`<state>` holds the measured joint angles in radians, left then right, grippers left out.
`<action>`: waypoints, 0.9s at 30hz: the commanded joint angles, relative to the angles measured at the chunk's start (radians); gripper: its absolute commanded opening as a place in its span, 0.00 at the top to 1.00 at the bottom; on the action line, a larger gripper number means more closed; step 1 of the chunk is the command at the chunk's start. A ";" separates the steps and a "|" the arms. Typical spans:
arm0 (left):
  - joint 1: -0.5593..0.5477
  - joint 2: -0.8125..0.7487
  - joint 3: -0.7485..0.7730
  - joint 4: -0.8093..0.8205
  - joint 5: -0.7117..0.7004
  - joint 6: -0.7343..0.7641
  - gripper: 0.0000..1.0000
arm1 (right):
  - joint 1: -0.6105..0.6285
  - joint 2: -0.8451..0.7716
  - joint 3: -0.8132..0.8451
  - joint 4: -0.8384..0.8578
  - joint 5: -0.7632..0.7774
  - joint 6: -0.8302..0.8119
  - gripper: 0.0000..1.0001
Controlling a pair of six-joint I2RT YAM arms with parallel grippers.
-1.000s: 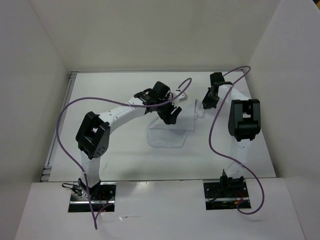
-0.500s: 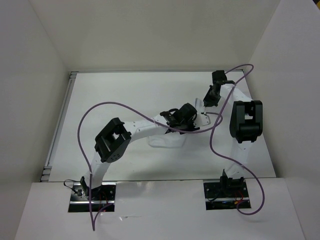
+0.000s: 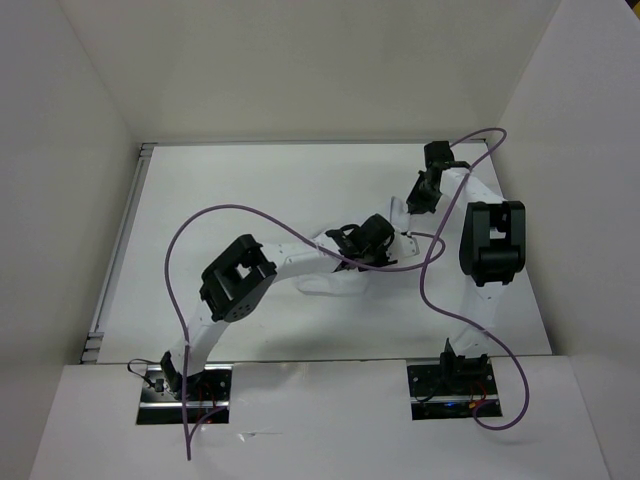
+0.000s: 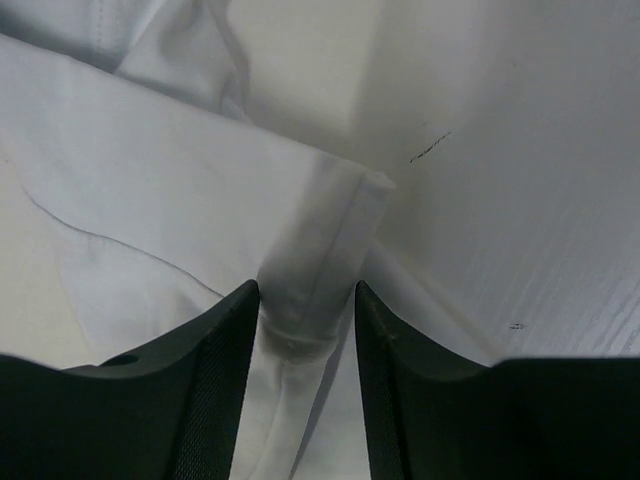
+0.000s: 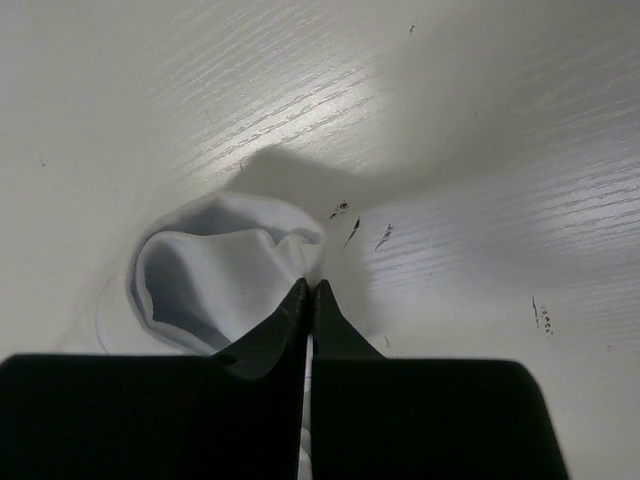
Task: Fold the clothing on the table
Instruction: Flatten the skirt out
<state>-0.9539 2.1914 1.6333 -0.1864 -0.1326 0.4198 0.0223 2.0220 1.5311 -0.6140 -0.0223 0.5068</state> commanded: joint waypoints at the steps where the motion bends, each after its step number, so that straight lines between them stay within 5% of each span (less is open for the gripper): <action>1: 0.000 0.011 0.005 0.024 0.031 0.010 0.50 | -0.007 -0.012 -0.005 0.022 -0.004 -0.013 1.00; 3: 0.000 0.022 0.005 0.033 0.031 0.010 0.56 | -0.007 -0.012 -0.005 0.031 -0.004 -0.013 1.00; 8: 0.009 0.031 0.006 0.054 0.010 -0.035 1.00 | -0.007 -0.012 -0.005 0.031 -0.004 -0.013 1.00; 16: 0.087 -0.160 0.079 -0.045 0.008 -0.176 1.00 | -0.016 -0.025 -0.014 0.031 -0.004 -0.022 1.00; 27: 0.227 -0.498 -0.145 -0.002 -0.223 -0.418 1.00 | -0.035 -0.124 -0.032 0.028 -0.085 -0.040 1.00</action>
<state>-0.7635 1.7191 1.5398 -0.2005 -0.2314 0.1219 -0.0063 1.9991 1.5116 -0.6132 -0.1116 0.4957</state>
